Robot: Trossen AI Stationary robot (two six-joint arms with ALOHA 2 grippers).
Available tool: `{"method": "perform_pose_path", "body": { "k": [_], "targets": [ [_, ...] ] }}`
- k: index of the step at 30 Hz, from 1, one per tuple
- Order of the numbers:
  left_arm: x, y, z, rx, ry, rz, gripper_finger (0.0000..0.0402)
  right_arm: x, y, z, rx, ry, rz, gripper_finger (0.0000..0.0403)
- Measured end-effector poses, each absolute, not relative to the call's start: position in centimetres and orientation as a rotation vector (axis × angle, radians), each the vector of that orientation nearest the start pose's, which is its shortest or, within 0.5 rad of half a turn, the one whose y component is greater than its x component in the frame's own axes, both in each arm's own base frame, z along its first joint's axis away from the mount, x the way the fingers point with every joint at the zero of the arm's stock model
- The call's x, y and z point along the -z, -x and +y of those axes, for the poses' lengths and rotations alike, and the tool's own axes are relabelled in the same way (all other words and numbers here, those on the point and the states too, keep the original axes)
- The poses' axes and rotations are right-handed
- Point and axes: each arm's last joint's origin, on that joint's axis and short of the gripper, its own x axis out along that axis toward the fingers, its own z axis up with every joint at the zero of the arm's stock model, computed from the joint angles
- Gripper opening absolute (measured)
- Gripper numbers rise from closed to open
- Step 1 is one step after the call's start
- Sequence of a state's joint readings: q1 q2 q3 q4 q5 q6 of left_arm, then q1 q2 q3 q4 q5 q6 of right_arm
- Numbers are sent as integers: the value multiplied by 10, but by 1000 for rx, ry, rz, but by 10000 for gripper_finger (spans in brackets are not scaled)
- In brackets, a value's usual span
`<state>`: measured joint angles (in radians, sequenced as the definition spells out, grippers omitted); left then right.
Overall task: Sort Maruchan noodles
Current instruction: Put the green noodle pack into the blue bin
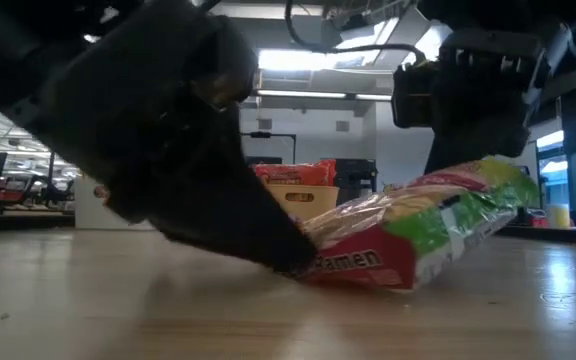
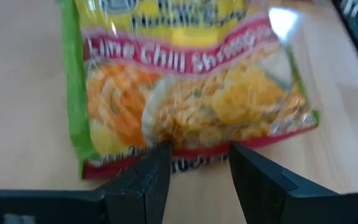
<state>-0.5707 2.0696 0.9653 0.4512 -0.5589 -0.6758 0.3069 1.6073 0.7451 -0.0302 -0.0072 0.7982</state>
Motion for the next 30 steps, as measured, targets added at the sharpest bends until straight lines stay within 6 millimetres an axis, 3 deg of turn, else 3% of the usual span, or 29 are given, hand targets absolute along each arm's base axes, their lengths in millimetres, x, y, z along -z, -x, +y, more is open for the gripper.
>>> {"method": "perform_pose_path", "body": {
  "k": [10,16,20,30],
  "targets": [
    [-87,-329,-196,-178,295,522,158,-134,-273,92,-25,-923,932,330],
    [-86,-329,-195,-186,290,520,158,-139,-276,94,-75,-1006,877,331],
    [-86,-329,-195,-183,268,520,158,-138,-277,94,-18,-1064,869,331],
    [-86,-329,-195,-191,262,516,158,-107,-297,109,-55,-1139,835,331]
  ]
}}
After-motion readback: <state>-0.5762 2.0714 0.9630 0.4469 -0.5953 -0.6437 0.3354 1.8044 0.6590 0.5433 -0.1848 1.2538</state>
